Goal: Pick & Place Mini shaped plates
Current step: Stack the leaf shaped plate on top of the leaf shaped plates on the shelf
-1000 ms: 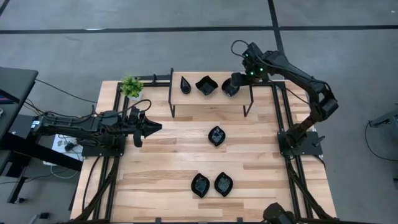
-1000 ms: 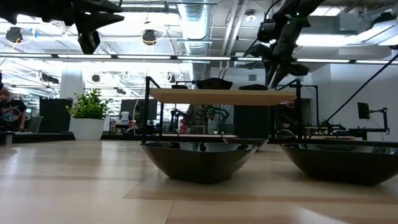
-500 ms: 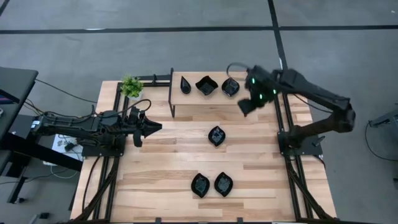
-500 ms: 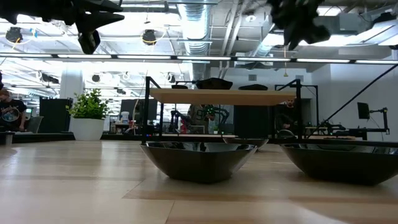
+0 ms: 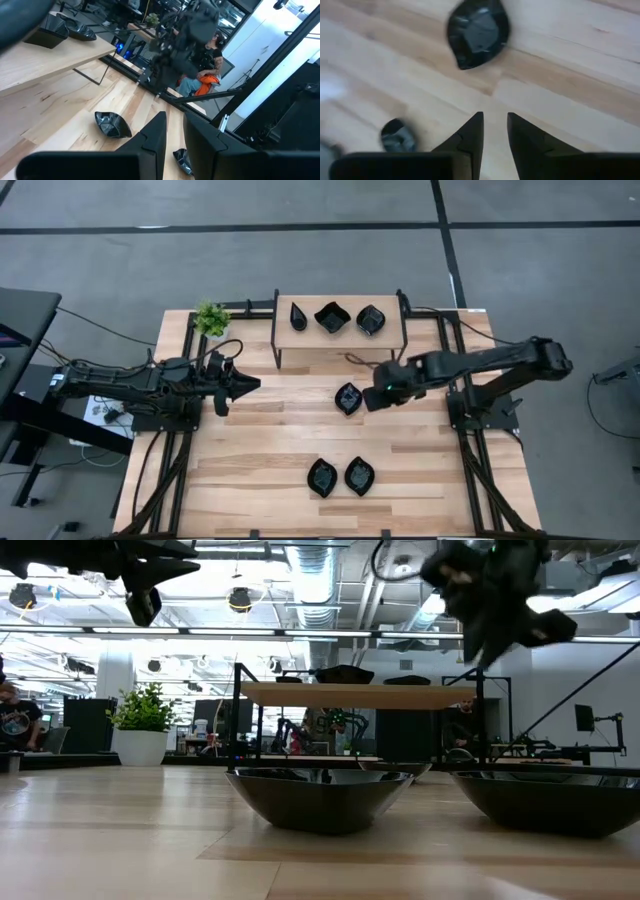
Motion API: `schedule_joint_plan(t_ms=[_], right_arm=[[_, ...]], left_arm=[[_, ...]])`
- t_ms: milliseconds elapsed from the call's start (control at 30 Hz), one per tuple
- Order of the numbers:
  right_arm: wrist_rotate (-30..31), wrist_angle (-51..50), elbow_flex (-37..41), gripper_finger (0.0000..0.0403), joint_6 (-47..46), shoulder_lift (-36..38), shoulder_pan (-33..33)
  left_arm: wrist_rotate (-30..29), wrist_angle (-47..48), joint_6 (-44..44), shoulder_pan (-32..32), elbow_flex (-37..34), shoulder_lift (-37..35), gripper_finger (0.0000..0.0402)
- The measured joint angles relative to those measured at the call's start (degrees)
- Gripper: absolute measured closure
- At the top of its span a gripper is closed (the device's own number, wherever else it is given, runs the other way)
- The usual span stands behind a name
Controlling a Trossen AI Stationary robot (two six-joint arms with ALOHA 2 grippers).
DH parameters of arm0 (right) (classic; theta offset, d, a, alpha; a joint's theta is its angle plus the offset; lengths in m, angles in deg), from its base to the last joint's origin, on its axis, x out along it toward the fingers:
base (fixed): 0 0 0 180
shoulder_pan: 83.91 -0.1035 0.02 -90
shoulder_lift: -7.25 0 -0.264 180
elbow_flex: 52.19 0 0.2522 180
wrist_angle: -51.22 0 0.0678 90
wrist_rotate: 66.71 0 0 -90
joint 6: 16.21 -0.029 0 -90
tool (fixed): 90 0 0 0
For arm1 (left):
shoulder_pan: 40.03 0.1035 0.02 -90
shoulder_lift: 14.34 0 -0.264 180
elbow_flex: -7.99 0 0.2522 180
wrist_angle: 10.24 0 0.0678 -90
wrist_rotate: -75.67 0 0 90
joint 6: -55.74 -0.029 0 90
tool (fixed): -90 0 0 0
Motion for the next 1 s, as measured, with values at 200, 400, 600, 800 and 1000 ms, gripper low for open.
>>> schedule_joint_plan(t_ms=[200, 400, 600, 800, 1000], right_arm=[[1.67, 0.58, 1.64, 0.0310, -4.87, -4.42, -0.49], [3.69, 9.10, 1.64, 0.0284, -6.31, -10.17, -0.48], [4.93, 14.59, 1.62, 0.0252, -9.07, -16.79, -0.38], [7.79, 14.76, 1.66, 0.0238, -14.20, -20.35, -0.38], [9.07, 17.75, 1.62, 0.0240, -16.61, -23.18, -0.38]], left_arm=[[0.00, -0.03, 0.00, 0.00, 0.00, 0.02, 0.0335], [0.00, -0.05, 0.01, 0.01, 0.00, 0.01, 0.0335], [0.02, -0.03, 0.00, 0.00, 0.00, 0.01, 0.0335], [0.04, -0.05, 0.00, 0.02, 0.00, 0.00, 0.0335], [0.12, -0.03, 0.00, 0.02, 0.00, 0.02, 0.0335]])
